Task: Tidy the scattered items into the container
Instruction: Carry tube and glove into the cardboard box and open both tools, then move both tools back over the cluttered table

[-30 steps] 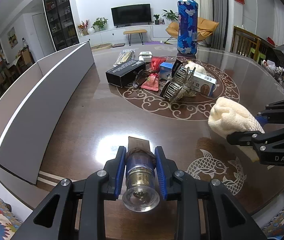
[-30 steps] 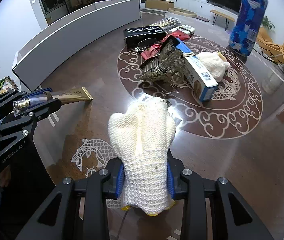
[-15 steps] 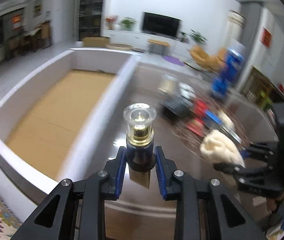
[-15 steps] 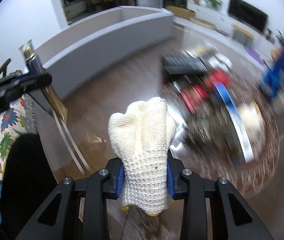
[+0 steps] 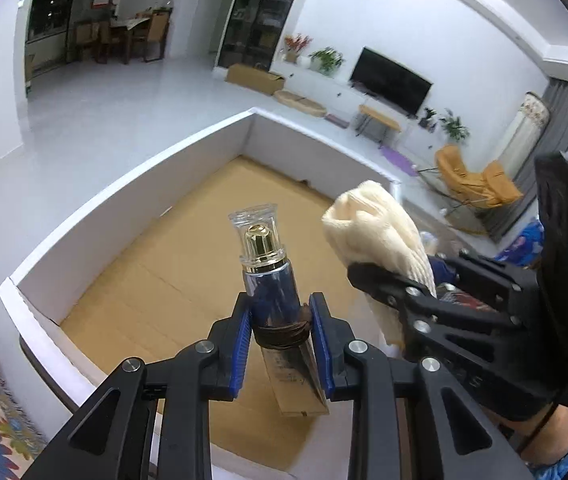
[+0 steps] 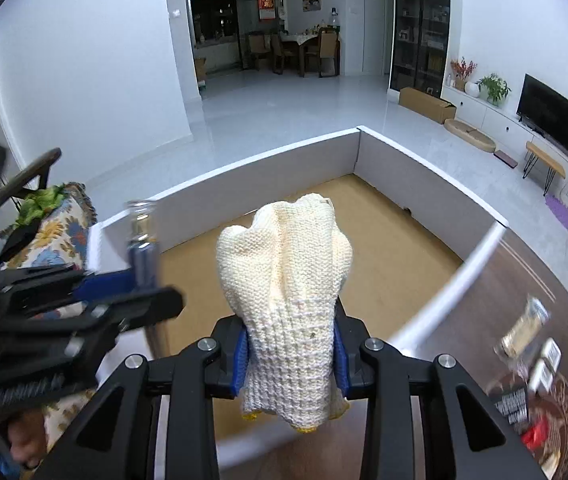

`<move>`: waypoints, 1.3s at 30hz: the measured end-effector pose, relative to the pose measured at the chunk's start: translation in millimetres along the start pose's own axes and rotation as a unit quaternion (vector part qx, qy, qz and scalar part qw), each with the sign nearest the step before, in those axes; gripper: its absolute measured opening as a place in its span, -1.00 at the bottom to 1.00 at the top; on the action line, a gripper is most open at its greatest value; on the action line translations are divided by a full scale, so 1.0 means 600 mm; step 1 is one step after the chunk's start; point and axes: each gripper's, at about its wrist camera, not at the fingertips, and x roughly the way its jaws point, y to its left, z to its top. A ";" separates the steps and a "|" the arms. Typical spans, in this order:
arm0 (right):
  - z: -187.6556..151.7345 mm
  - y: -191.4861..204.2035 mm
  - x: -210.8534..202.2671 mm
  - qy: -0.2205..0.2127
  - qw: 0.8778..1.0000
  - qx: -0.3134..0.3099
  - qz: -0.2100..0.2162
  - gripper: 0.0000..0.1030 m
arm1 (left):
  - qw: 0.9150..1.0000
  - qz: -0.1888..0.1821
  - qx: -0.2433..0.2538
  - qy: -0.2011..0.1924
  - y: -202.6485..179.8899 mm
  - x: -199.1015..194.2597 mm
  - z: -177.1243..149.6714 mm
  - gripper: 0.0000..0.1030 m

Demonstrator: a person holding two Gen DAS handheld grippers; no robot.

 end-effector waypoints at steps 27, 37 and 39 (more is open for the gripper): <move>-0.118 0.054 0.158 0.094 0.980 -0.160 -0.066 0.41 | 0.976 0.174 0.089 0.098 -0.001 0.121 -0.065 0.40; -0.188 -0.001 -0.022 -0.069 0.996 -0.031 -0.056 0.92 | 0.986 0.140 0.074 -0.055 -0.045 -0.021 -0.080 0.62; -0.225 -0.022 -0.079 -0.103 0.993 -0.010 -0.063 0.99 | 0.985 0.124 0.084 -0.085 -0.081 -0.060 -0.086 0.90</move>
